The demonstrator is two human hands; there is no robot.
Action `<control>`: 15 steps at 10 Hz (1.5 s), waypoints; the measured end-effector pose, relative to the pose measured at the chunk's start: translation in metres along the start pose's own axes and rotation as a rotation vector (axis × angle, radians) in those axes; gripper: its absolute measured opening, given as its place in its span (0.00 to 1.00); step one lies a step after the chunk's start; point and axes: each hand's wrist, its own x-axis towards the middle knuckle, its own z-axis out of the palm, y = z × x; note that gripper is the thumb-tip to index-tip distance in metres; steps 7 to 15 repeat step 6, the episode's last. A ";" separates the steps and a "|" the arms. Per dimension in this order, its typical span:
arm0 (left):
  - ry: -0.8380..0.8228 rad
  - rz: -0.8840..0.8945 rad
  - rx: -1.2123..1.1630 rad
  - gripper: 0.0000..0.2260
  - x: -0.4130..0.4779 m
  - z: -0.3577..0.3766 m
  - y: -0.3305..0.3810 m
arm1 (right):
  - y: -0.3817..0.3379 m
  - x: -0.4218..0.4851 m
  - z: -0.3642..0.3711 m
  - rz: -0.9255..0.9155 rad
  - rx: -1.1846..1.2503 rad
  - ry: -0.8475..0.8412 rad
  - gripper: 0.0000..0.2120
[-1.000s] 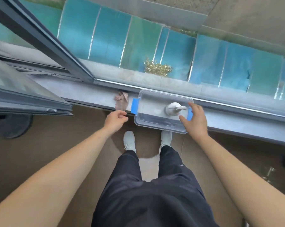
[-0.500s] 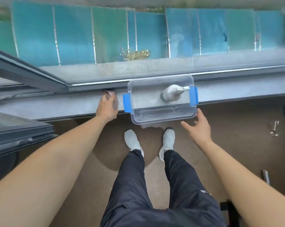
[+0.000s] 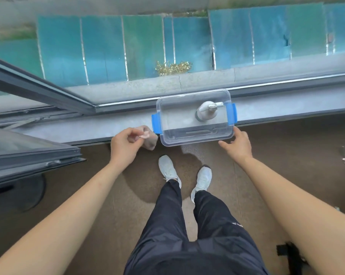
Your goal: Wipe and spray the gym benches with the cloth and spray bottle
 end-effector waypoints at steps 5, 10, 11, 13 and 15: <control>-0.142 -0.044 0.052 0.11 -0.011 0.079 0.102 | 0.015 -0.006 -0.048 0.008 0.214 -0.259 0.38; -0.179 -0.188 0.098 0.14 -0.017 0.090 0.088 | 0.026 -0.012 -0.049 0.011 0.255 -0.252 0.36; -0.179 -0.188 0.098 0.14 -0.017 0.090 0.088 | 0.026 -0.012 -0.049 0.011 0.255 -0.252 0.36; -0.179 -0.188 0.098 0.14 -0.017 0.090 0.088 | 0.026 -0.012 -0.049 0.011 0.255 -0.252 0.36; -0.179 -0.188 0.098 0.14 -0.017 0.090 0.088 | 0.026 -0.012 -0.049 0.011 0.255 -0.252 0.36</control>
